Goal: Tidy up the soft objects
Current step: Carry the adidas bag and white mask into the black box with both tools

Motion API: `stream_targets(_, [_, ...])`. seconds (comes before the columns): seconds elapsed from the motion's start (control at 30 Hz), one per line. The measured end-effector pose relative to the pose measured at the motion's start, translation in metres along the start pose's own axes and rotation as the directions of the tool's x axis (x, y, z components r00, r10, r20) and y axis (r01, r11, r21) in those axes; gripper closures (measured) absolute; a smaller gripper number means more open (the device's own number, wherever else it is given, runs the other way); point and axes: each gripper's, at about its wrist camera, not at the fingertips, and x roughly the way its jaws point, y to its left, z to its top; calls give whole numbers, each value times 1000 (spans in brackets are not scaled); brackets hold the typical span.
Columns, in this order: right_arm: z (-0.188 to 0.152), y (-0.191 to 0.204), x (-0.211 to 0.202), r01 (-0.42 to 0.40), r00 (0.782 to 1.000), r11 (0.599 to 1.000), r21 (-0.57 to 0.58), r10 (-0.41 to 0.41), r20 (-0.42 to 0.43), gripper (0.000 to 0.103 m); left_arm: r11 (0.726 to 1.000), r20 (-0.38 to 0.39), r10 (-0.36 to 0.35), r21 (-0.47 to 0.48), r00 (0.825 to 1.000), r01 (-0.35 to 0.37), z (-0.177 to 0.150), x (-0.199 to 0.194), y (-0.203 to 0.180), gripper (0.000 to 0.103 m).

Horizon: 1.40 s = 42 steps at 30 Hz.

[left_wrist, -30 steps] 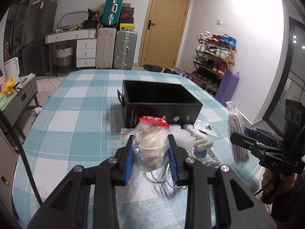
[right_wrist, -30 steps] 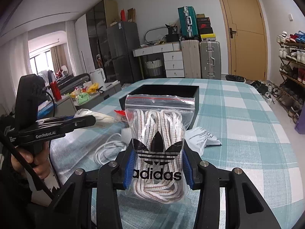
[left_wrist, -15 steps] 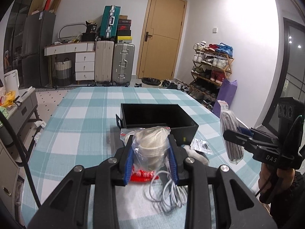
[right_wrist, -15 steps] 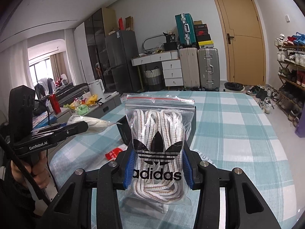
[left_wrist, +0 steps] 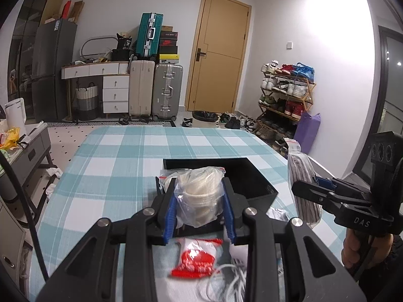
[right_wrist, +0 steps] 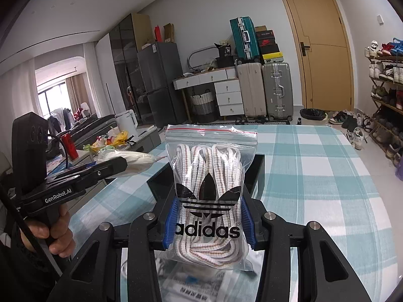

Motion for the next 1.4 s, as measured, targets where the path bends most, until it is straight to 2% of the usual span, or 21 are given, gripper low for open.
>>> stream_targets(0.27, [15,-5,22,3,1000,1000,-3,-3,-16,60,1000,-6,16,4,1000,-16,10,21,2,73])
stream_targets(0.63, [28,-8,49,10,998,1000,-7,-10,-58,60,1000,-51,23,18,998,-23,9,52,-1,73])
stream_targets(1.2, [33,-6,79,24,995,999,-27,-27,-100,60,999,-112,20,45,994,-15,2,83,-5,73])
stream_targets(1.33, [32,-8,89,31,991,999,-20,-33,-133,60,999,-132,15,49,991,-8,0,88,-5,72])
stream_targets(1.4, [32,-9,91,29,990,999,-20,-32,-141,57,999,-140,13,48,990,-7,-1,90,-5,72])
